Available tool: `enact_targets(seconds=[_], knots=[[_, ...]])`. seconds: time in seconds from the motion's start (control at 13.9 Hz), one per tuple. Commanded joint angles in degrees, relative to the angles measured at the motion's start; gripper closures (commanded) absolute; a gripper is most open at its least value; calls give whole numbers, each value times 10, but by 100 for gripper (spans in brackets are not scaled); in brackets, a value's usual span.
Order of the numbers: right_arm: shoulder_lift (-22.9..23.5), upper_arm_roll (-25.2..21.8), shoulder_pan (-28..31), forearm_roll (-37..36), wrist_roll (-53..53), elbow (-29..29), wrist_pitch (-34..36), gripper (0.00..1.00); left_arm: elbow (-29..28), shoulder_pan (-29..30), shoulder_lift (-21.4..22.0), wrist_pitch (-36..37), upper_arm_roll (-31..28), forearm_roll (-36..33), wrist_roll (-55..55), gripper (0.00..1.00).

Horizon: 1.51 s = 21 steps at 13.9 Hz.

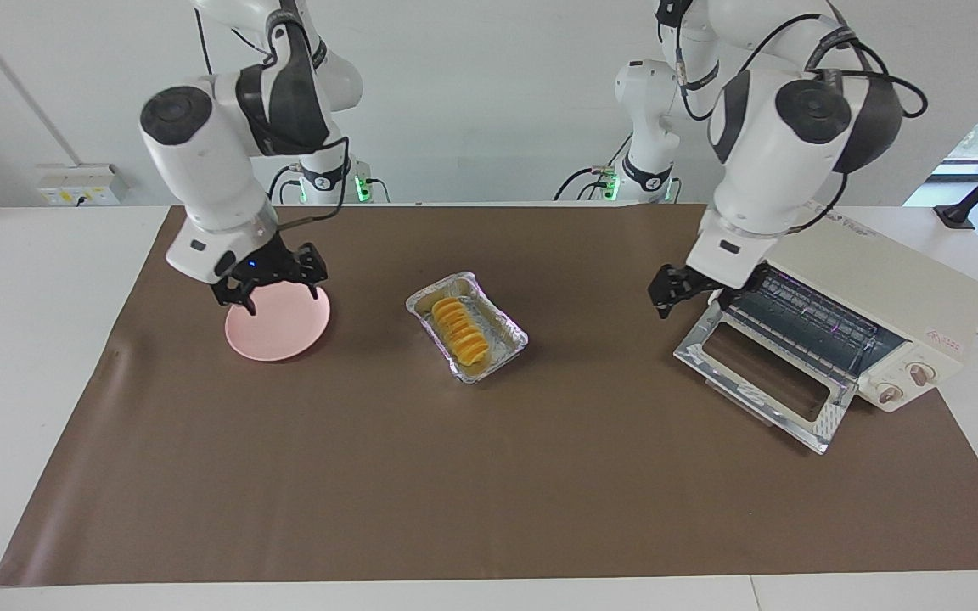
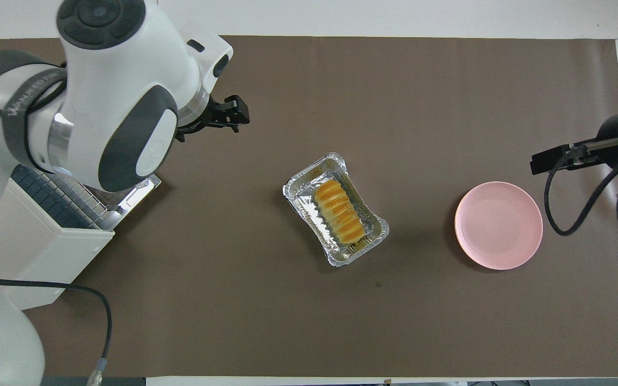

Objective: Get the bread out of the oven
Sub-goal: 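Grasp the foil tray edge with the right gripper while the left gripper retracts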

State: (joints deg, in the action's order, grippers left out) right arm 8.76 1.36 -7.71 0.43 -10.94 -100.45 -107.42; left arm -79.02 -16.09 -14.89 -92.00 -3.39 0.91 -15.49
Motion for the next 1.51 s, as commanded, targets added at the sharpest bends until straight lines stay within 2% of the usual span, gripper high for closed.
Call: enact_targets(seconds=[0.0, 0.07, 0.14, 0.43, 0.58, 0.72, 1.01, 1.3, 1.44], knots=[[28, 0, -30, 4, -29, -27, -65, 0, -49, 66, 63, 41, 7, 8, 87, 0], [35, 0, -46, 4, -29, -39, -89, 0, -71, 72, 85, 60, 7, 3, 96, 0], [60, 0, -61, 7, -27, -40, -106, 0, -110, 110, 111, 63, 3, 2, 96, 0], [77, 0, -110, 8, 34, -37, -123, 0, -112, 112, 117, 62, 6, 2, 96, 0], [86, 0, -139, 10, 83, -34, -137, 0, -147, 113, 145, 59, 8, 1, 117, 0], [101, 0, -158, 29, 106, -33, -154, 0, -135, 115, 141, 57, 7, 5, 215, 0], [118, 0, -180, 29, 128, -39, -191, 0, -128, 115, 147, 71, 9, 6, 218, 0], [122, 0, -167, 29, 129, -41, -197, 0, -136, 133, 156, 76, 35, 6, 219, 0], [123, 0, -165, 29, 130, -45, -200, 0, -142, 131, 152, 56, 35, 4, 230, 0]])
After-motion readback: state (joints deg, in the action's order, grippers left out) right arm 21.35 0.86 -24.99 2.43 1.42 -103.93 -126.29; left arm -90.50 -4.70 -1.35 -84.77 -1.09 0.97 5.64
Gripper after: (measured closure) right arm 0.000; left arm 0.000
